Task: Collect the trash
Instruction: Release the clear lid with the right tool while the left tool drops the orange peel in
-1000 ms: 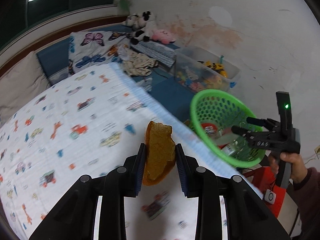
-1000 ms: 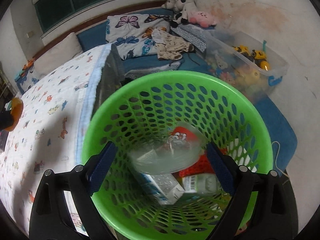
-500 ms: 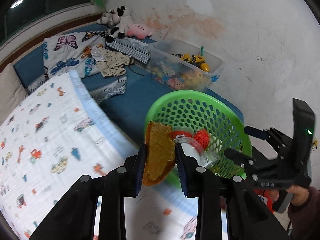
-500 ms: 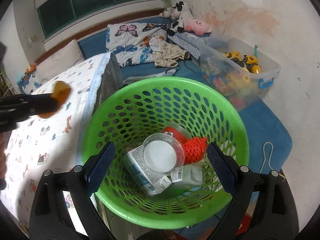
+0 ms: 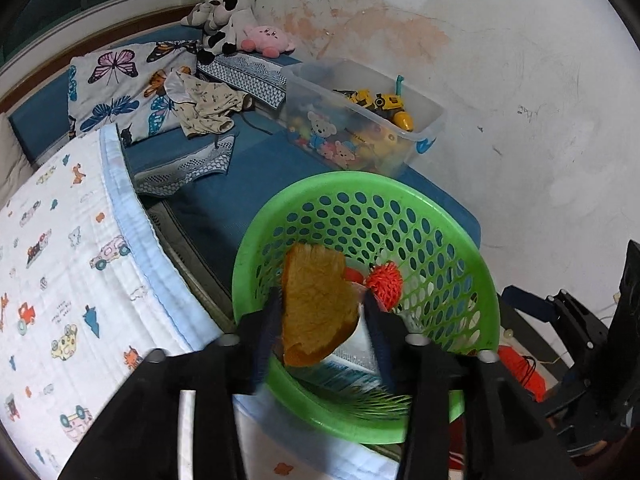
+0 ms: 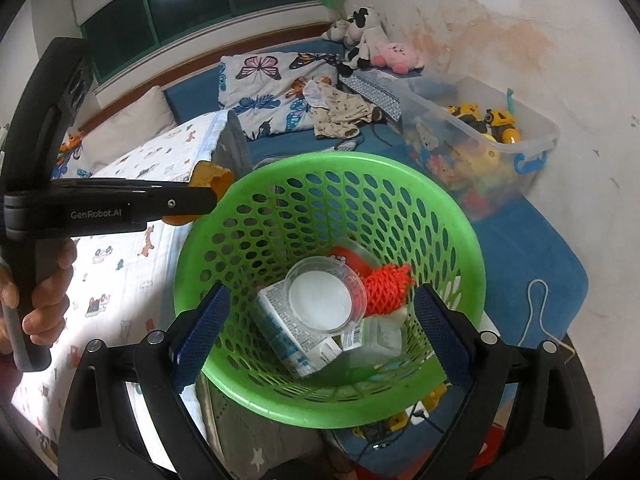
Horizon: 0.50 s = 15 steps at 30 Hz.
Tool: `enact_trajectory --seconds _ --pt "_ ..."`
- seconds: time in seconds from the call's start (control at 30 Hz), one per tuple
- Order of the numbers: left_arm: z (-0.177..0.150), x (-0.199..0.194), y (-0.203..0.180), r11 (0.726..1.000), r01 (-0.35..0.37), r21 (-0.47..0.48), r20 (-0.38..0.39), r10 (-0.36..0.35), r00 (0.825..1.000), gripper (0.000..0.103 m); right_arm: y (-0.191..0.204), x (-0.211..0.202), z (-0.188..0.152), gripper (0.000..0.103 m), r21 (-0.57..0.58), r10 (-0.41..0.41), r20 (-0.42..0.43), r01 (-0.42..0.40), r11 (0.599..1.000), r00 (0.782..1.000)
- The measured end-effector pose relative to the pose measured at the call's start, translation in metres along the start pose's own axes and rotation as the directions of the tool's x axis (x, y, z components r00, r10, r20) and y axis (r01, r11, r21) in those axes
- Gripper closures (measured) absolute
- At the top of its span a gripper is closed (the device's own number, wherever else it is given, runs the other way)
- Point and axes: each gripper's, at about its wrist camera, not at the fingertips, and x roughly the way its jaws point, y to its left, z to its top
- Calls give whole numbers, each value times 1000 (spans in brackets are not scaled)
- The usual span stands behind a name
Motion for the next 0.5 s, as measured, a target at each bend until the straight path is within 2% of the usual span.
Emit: enact_trajectory --seconds 0.23,0.5 --pt "-6 -14 10 1000 -6 -22 24 6 1000 52 6 -4 -5 11 3 9 11 -9 1000 1000" --pt "-29 -61 29 997 -47 -61 83 52 995 50 30 -14 -14 10 -6 44 25 -44 999 999"
